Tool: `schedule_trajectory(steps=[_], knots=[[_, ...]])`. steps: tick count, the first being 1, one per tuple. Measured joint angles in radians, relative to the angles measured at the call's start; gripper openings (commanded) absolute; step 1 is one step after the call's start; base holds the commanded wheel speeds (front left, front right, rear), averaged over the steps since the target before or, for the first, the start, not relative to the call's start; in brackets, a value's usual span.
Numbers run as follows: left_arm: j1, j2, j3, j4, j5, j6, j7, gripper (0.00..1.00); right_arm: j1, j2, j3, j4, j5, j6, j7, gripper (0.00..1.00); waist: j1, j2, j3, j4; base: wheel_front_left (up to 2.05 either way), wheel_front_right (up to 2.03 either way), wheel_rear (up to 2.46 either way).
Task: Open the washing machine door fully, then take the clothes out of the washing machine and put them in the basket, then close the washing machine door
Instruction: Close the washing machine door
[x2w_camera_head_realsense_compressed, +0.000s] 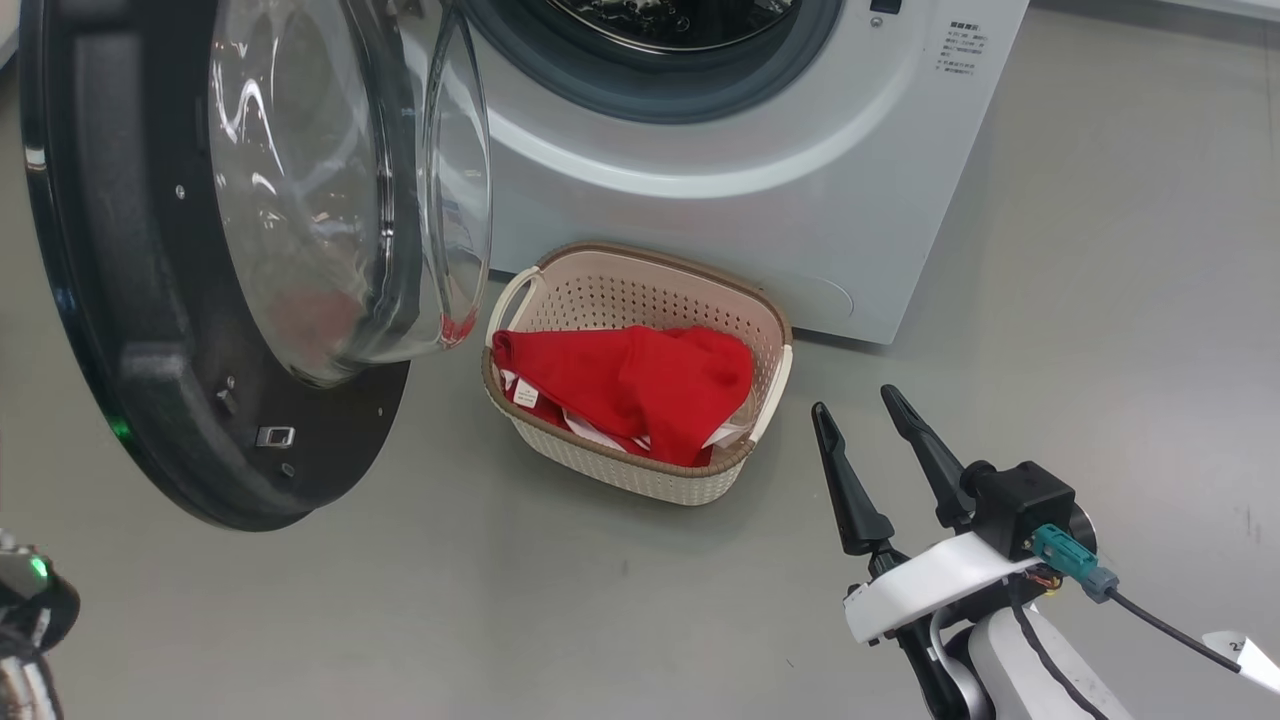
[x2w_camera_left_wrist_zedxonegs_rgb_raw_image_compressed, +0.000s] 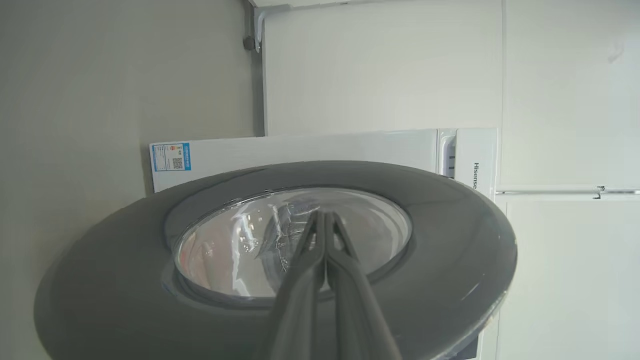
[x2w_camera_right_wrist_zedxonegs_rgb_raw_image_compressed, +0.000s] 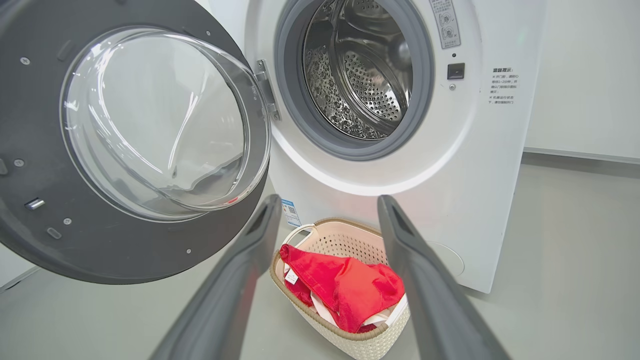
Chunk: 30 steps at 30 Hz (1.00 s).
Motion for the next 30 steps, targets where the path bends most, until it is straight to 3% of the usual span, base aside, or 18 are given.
schedule_trajectory(steps=[3, 10, 21, 30], knots=[[-0.039, 0.007, 0.043, -0.001, -0.063, 0.062, 0.040, 0.00, 0.000, 0.000, 0.000, 0.000, 0.000, 0.000, 0.000, 1.00, 0.0000, 0.0000, 0.004, -0.001, 0.00, 0.00, 0.00], [-0.065, 0.052, 0.093, 0.026, -0.125, 0.057, 0.112, 0.00, -0.008, 0.000, 0.003, -0.001, 0.000, 0.000, 0.000, 1.00, 0.0000, 0.0000, 0.019, -0.009, 0.00, 0.00, 0.00], [-0.041, 0.082, -0.039, 0.119, -0.103, 0.049, 0.257, 0.00, -0.020, 0.000, 0.001, -0.001, 0.000, 0.000, 0.000, 1.00, 0.0000, 0.0000, 0.029, -0.022, 0.00, 0.00, 0.00], [-0.015, 0.080, -0.105, 0.093, -0.099, 0.049, 0.333, 0.00, -0.021, 0.000, 0.001, 0.000, 0.000, 0.000, 0.000, 1.00, 0.0000, 0.0000, 0.023, -0.030, 0.00, 0.00, 0.00]])
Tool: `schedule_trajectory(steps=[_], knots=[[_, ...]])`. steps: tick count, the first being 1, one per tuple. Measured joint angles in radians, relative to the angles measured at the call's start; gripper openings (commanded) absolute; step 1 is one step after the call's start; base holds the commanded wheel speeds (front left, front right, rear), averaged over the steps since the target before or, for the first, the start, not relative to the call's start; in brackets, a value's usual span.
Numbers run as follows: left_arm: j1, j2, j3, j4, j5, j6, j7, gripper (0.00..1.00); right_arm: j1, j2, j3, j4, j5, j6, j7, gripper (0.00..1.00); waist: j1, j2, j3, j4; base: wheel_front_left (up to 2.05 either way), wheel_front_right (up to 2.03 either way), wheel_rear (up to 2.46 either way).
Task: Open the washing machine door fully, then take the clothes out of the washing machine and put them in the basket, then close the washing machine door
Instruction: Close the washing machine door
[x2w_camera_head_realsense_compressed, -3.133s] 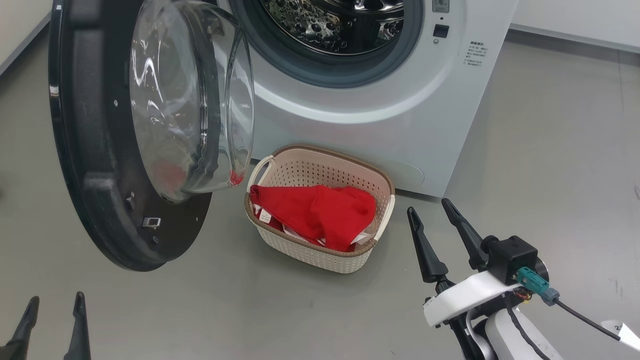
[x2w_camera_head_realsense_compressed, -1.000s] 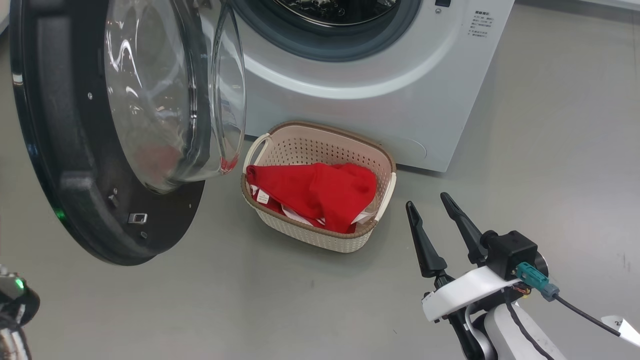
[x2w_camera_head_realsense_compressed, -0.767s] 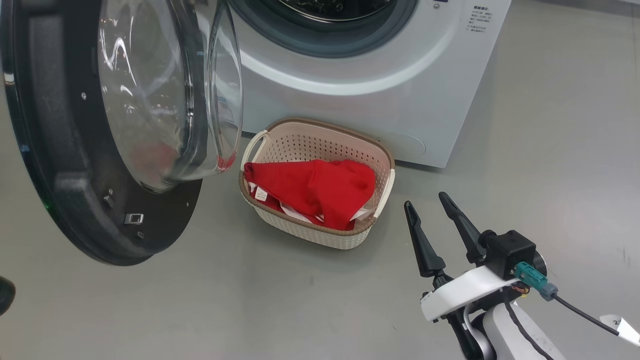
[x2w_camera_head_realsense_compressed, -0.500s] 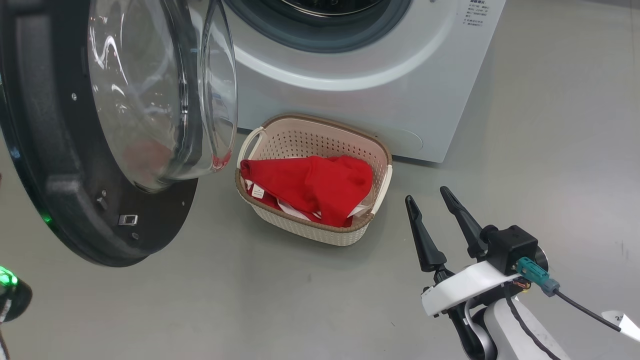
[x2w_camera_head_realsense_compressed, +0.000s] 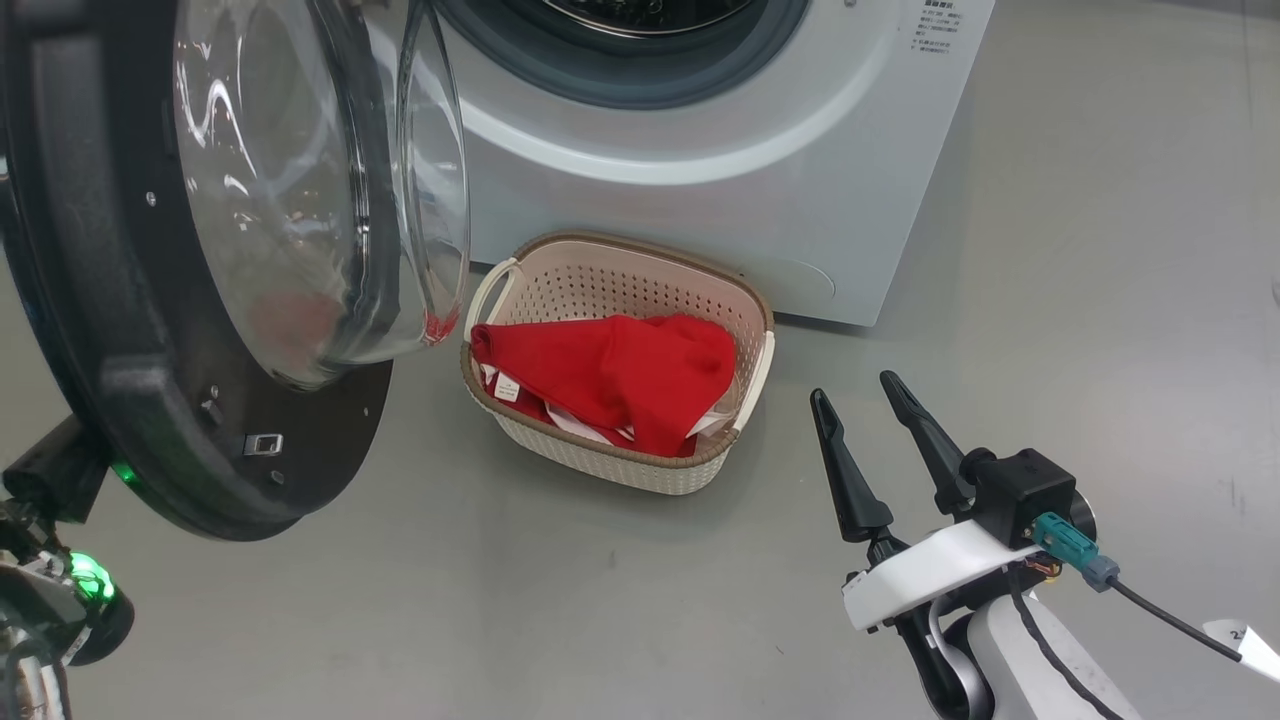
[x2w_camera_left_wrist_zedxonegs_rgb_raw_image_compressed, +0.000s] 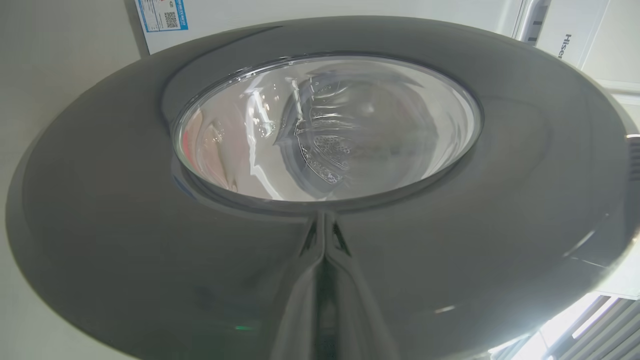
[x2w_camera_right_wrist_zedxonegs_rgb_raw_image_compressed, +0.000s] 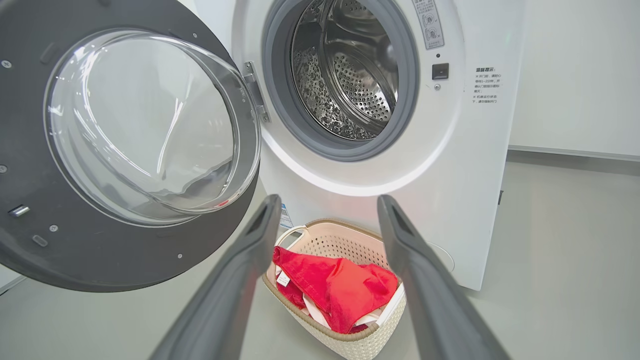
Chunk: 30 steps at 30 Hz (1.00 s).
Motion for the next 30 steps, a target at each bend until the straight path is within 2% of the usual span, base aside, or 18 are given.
schedule_trajectory(steps=[18, 30], knots=[[0.032, -0.073, -0.059, -0.076, -0.028, 0.000, 0.051, 0.00, 0.000, 0.000, -0.001, 0.005, 0.000, 0.000, 0.000, 1.00, 0.0000, 0.0000, -0.015, -0.004, 0.00, 0.00, 0.00], [0.053, -0.086, -0.120, -0.119, -0.052, 0.000, 0.052, 0.00, -0.004, 0.000, 0.008, 0.006, 0.003, 0.000, 0.000, 1.00, 0.0000, 0.0000, -0.019, -0.058, 0.00, 0.00, 0.00]])
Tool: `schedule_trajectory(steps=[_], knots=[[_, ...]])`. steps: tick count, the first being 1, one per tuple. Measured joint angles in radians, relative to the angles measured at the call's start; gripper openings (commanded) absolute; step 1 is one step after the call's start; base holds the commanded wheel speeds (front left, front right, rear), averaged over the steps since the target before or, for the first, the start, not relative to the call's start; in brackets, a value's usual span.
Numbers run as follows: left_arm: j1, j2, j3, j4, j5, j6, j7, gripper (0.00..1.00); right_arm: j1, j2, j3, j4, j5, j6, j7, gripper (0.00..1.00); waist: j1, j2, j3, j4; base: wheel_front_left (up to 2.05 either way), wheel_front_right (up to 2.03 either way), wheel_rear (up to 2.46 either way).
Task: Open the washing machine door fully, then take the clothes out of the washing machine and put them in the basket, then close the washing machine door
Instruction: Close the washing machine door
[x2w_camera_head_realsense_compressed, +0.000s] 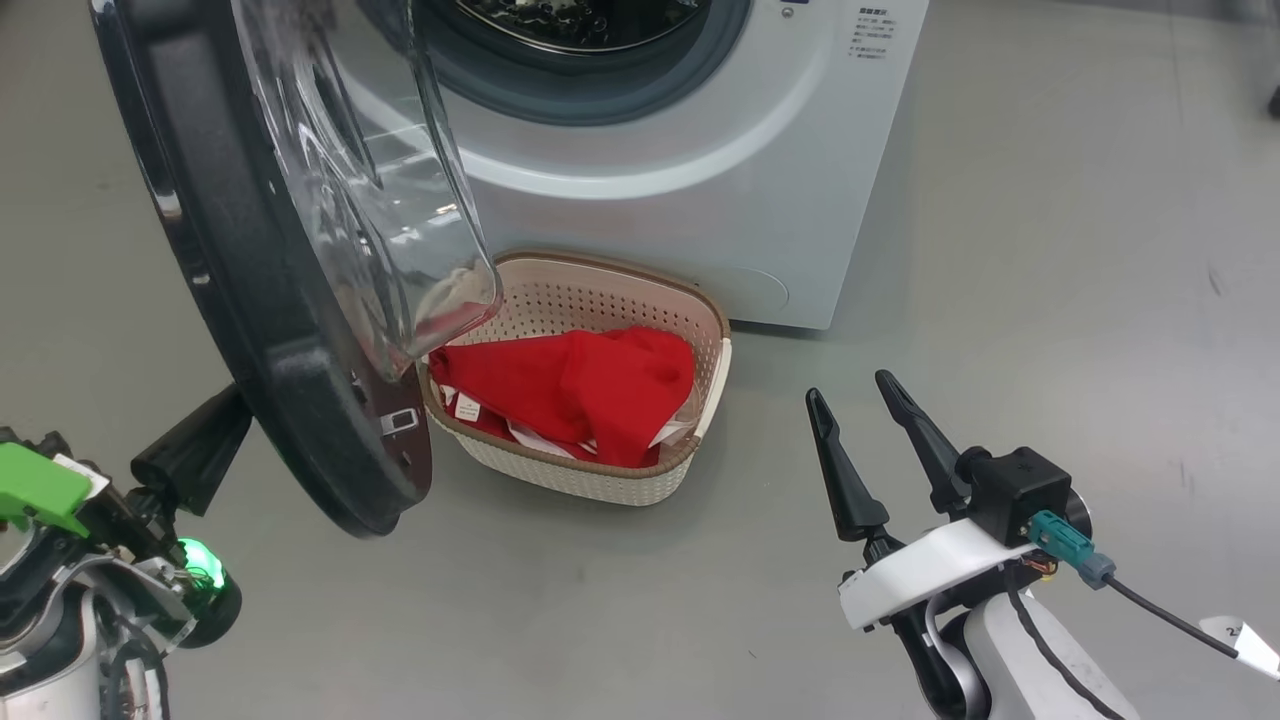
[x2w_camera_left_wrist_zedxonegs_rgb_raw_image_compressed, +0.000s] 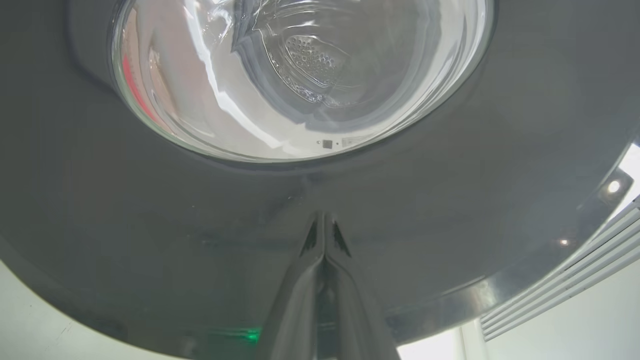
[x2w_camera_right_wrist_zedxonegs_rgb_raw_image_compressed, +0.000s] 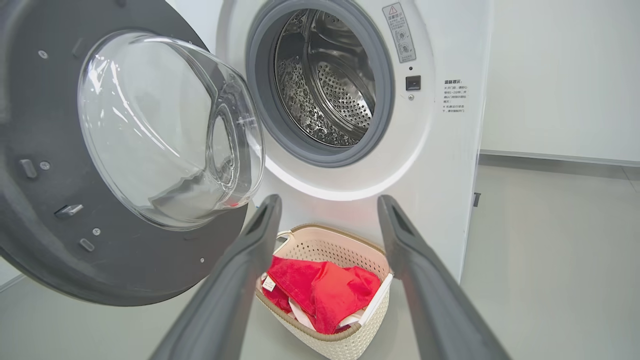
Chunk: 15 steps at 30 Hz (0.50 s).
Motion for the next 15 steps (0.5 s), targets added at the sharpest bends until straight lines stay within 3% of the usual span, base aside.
schedule_trajectory(steps=[15], knots=[[0.015, -0.004, -0.074, -0.009, -0.047, 0.000, -0.064, 0.00, -0.018, 0.000, -0.001, -0.007, 0.009, 0.000, 0.000, 1.00, 0.0000, 0.0000, 0.012, -0.121, 0.00, 0.00, 0.00]])
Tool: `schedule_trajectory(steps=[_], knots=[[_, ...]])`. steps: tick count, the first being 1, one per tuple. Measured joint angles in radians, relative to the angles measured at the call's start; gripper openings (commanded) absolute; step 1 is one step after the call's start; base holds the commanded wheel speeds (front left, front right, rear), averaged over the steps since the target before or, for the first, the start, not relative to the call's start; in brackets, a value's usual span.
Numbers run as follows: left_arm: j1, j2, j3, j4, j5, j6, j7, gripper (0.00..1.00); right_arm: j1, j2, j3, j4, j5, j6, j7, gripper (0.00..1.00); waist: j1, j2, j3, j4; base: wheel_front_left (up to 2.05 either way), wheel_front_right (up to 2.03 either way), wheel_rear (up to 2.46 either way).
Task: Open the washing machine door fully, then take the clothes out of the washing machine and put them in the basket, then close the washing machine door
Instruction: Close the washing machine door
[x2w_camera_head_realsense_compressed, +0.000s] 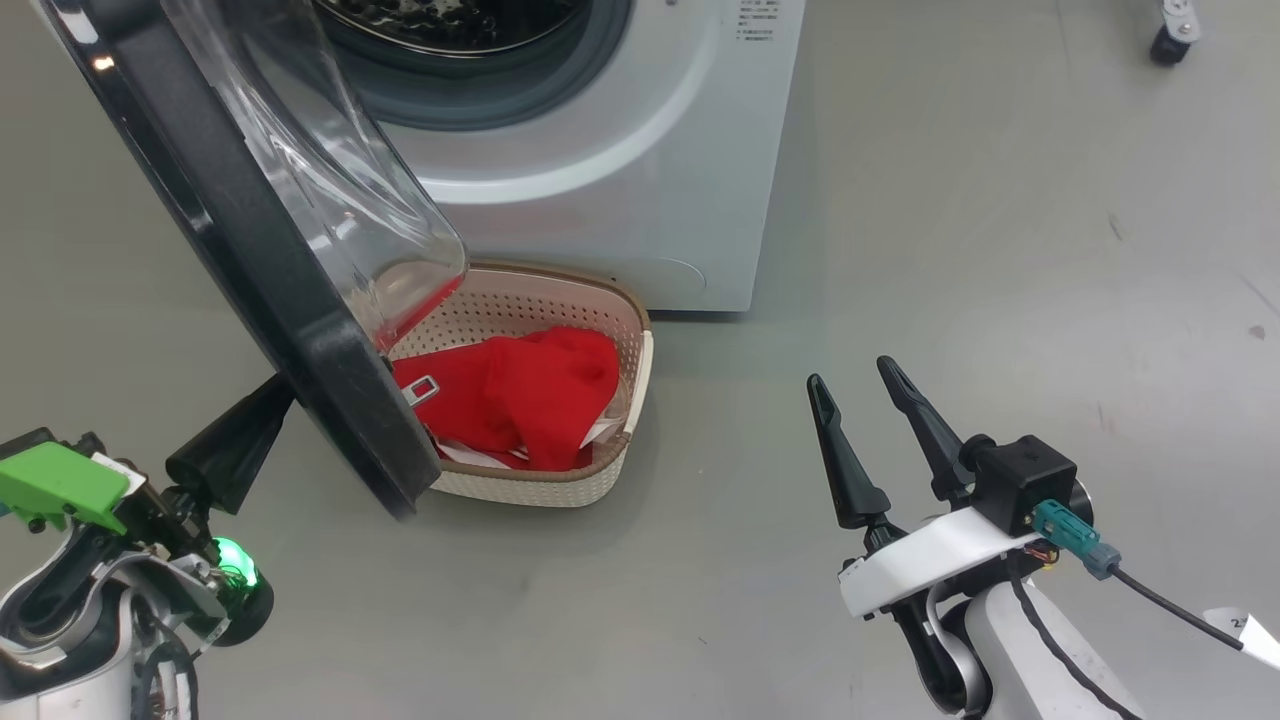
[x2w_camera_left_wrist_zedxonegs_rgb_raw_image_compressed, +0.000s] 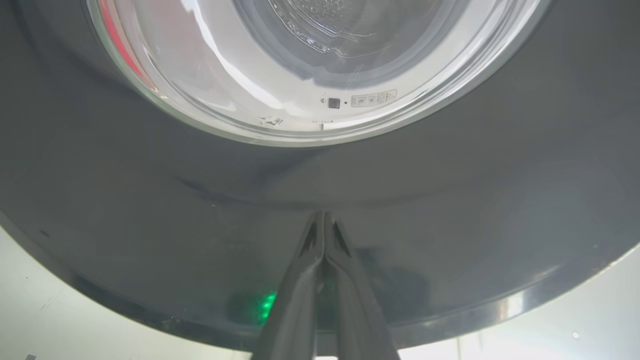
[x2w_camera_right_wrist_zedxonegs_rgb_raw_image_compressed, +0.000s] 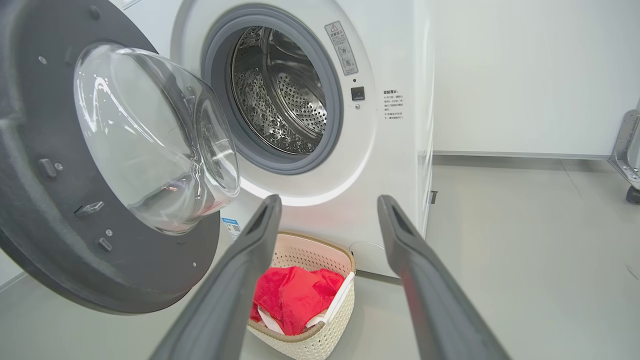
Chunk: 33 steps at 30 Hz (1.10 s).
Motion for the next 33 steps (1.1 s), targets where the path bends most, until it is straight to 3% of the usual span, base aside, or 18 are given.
schedule_trajectory(steps=[16, 25, 33], knots=[[-0.050, 0.000, -0.049, 0.063, -0.069, 0.000, -0.137, 0.00, -0.022, 0.000, -0.007, -0.017, 0.021, 0.000, 0.000, 1.00, 0.0000, 0.0000, 0.026, -0.166, 0.00, 0.00, 0.00], [-0.117, -0.002, -0.063, 0.107, -0.078, 0.000, -0.273, 0.00, -0.023, 0.000, -0.011, -0.029, 0.035, 0.000, 0.000, 1.00, 0.0000, 0.0000, 0.045, -0.262, 0.00, 0.00, 0.00], [-0.189, -0.003, -0.125, 0.150, -0.117, 0.000, -0.350, 0.00, -0.030, 0.001, -0.036, -0.040, 0.035, -0.001, 0.000, 1.00, 0.0000, 0.0000, 0.073, -0.310, 0.00, 0.00, 0.00]])
